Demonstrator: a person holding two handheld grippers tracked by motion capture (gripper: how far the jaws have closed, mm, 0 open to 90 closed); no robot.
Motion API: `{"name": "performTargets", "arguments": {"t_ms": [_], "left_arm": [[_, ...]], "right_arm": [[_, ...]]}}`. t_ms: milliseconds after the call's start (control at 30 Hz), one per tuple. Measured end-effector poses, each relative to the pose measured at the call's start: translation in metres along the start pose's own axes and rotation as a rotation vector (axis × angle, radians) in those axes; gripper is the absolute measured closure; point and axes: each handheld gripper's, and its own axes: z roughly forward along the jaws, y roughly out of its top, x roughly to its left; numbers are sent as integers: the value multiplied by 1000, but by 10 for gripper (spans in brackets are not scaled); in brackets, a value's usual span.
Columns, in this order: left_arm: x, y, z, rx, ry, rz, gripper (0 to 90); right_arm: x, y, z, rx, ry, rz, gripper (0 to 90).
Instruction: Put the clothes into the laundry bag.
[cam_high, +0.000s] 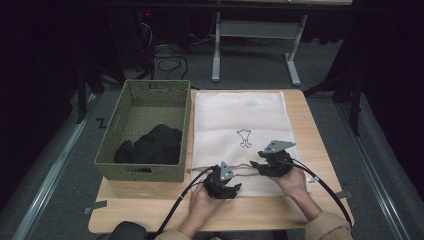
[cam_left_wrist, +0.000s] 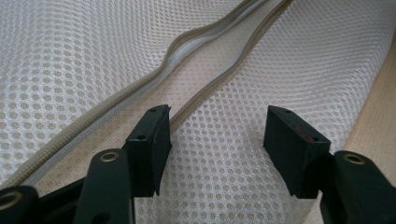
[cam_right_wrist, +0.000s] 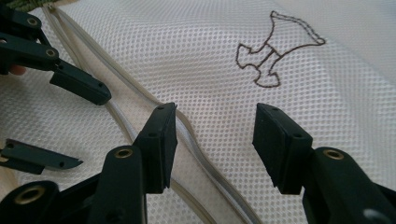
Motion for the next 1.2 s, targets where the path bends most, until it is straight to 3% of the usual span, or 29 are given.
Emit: {"name": "performTargets", "arguments": {"t_ms": [333,467,533,933,1200], "left_arm": [[0,0,0,-2,-2,-2,413],[0,0,0,-2,-2,-2,413],[0,0,0,-2,-2,-2,413],[0,0,0,-2,-2,-2,413],[0,0,0,-2,-2,-2,413]], "right_arm": [[2,3,22,37,24,-5,505],[6,6,32,52,23,-32,503],[5,5,38,60,35,-12,496],[4,0,51,98,38,-9,444],[4,-2,55,95,56,-14,459]]}}
